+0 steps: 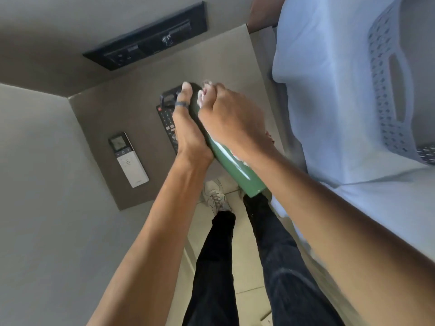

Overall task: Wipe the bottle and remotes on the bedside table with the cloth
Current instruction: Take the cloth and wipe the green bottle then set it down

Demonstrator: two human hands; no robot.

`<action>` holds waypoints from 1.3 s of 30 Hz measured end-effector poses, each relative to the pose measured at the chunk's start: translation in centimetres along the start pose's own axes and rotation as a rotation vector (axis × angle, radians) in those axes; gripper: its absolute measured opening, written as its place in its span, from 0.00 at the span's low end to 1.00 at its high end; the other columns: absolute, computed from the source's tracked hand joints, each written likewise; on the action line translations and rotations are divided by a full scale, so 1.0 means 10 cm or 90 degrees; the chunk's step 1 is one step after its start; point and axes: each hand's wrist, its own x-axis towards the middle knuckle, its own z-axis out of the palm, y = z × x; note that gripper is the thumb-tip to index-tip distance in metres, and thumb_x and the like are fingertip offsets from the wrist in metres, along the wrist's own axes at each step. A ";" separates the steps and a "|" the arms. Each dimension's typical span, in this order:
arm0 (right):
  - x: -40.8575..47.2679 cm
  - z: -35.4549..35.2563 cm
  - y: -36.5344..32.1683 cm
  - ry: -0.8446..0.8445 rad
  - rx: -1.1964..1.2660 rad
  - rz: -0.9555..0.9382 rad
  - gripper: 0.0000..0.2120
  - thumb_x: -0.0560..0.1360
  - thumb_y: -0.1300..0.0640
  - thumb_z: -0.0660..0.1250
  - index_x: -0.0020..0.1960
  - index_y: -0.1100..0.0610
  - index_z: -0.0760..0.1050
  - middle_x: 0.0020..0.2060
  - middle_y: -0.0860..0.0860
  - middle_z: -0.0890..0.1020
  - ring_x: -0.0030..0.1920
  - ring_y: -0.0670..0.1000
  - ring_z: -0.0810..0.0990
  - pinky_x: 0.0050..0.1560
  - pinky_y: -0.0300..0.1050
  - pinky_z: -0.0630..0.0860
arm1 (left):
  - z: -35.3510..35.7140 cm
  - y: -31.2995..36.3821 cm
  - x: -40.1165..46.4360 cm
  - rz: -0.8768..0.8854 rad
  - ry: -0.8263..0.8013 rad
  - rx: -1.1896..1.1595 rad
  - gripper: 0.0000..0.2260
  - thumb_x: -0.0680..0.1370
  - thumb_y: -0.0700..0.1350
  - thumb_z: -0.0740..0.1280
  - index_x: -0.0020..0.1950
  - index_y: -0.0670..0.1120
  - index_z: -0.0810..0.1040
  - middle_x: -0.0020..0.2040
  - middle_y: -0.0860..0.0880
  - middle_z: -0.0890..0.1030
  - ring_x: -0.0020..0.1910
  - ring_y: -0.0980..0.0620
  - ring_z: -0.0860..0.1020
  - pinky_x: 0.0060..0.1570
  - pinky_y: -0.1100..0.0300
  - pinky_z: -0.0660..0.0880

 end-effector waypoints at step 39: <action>-0.76 0.46 1.97 -0.348 1.011 0.507 0.34 0.83 0.34 0.60 0.69 0.63 0.82 0.55 0.63 0.88 0.52 0.62 0.90 0.49 0.55 0.88 | -0.84 -0.45 0.66 0.712 -0.035 0.727 0.58 0.76 0.71 0.73 0.86 0.33 0.51 0.86 0.29 0.55 0.88 0.40 0.53 0.86 0.44 0.55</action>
